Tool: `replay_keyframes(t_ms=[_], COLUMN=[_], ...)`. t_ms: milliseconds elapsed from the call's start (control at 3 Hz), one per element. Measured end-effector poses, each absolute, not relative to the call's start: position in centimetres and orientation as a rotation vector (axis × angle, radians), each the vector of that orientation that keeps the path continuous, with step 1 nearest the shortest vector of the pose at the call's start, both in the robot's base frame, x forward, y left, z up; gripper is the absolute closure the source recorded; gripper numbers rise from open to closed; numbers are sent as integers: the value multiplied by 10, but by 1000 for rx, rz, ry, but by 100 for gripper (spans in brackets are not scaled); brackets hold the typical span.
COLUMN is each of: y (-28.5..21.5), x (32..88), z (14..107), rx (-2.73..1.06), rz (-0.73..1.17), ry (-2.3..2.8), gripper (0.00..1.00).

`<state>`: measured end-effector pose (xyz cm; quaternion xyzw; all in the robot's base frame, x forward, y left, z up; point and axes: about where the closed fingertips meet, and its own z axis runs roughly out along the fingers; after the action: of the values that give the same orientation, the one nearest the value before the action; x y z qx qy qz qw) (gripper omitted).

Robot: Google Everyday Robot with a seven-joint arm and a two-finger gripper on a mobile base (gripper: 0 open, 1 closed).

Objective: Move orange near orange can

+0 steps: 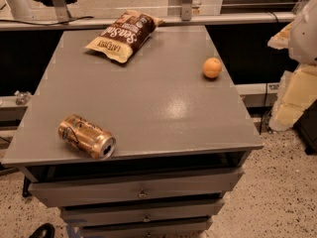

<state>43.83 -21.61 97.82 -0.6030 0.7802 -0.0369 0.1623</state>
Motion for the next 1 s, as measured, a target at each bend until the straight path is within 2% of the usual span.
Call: replay_keyframes(t_ms=[667,1000], y=[-217,-223], x=[454,493], z=[965,939], rx=[-1692,-1621], rz=[-95,-46], ry=[2204,2182], gripper=[0,0])
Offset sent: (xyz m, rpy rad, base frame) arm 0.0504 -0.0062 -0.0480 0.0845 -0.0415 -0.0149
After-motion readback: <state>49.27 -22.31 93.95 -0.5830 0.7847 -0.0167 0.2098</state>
